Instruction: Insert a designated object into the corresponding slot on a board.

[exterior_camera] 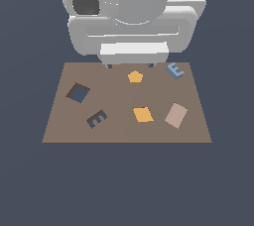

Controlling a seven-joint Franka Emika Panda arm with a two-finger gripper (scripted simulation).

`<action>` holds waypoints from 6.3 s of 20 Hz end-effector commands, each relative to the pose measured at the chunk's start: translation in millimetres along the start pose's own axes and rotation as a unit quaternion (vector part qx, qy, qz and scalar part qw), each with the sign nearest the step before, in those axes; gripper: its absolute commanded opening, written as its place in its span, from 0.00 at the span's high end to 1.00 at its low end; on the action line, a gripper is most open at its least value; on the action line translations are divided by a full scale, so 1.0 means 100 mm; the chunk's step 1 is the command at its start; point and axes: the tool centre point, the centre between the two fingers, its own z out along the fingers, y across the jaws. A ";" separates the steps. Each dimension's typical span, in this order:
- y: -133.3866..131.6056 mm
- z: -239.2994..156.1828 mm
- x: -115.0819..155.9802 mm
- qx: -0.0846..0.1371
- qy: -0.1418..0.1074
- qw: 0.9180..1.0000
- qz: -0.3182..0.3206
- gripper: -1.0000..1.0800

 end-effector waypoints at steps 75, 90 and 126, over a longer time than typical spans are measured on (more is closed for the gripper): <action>-1.54 1.52 -0.54 0.009 -0.012 0.991 -0.136 1.00; -0.48 1.52 0.47 0.006 -0.014 0.986 0.167 1.00; 1.01 1.61 0.64 -0.001 -0.016 0.889 0.457 0.04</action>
